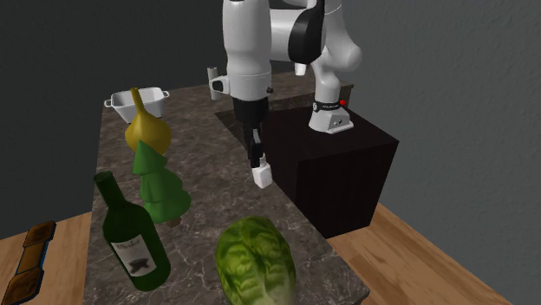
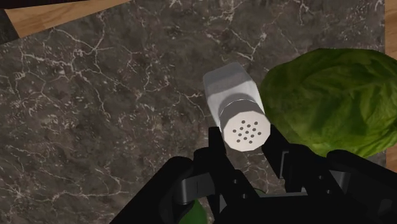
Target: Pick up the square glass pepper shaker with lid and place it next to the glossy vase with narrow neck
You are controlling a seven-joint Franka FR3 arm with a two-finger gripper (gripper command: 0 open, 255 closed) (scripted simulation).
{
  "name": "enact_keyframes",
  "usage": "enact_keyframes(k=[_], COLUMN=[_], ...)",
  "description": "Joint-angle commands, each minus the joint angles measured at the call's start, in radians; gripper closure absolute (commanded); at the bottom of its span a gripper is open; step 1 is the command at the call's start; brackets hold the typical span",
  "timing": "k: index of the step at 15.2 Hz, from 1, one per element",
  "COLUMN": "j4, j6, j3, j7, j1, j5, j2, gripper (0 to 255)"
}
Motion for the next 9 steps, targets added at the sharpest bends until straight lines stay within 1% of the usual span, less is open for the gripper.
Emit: enact_keyframes(k=[1,9], j4=[0.011,0.07], j6=[-0.022,-0.113], j3=[0.003,0.013], j7=[-0.002,-0.016], j1=[-0.001,-0.004], j5=[0.006,0.026], j2=[-0.011,-0.047], gripper=[255,255])
